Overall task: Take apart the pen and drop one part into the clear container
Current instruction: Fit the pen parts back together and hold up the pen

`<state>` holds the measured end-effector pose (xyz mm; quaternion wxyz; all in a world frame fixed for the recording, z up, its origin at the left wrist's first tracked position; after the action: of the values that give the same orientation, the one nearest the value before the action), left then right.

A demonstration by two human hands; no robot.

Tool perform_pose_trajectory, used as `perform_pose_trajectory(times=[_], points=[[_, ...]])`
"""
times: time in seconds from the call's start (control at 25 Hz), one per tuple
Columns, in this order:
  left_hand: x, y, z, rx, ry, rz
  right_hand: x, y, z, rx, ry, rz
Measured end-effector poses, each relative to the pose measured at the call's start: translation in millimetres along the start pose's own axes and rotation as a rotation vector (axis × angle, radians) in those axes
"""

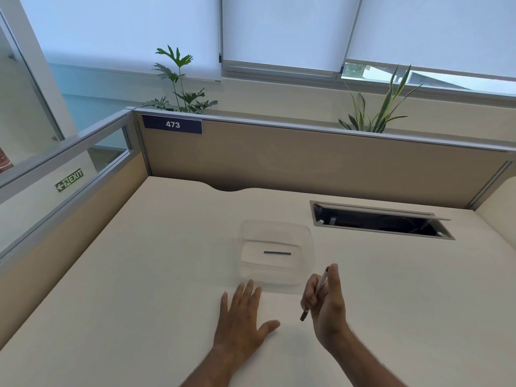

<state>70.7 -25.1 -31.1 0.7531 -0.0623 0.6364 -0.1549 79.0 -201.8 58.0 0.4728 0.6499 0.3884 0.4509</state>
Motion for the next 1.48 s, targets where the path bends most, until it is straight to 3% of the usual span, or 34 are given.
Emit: perform_pose_trajectory(times=[0.24, 0.64, 1.16, 1.28, 1.48], points=[[3, -4, -9, 0.061, -0.020, 0.136, 4, 4, -1, -0.027, -0.067, -0.070], [2, -3, -9, 0.050, -0.088, 0.093, 6, -7, 0, -0.023, -0.087, -0.152], [3, -3, -9, 0.021, 0.010, 0.115, 9, -10, 1, -0.026, -0.028, -0.091], [5, -2, -7, 0.032, 0.025, 0.131, 13, -12, 4, 0.053, 0.052, -0.072], [3, -1, -8, 0.013, 0.021, 0.133, 6, -13, 5, 0.051, 0.077, -0.217]])
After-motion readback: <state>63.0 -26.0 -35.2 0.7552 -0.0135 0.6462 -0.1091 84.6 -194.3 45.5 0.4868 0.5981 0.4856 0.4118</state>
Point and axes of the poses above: each hand's wrist, its own z-axis towards the middle knuckle, its own x-axis out of the palm, y = z × x, the point moved 6 cm from there along z, towards the middle knuckle, and after that the axes turned 10 degrees about -y, right-handed, at the moved point
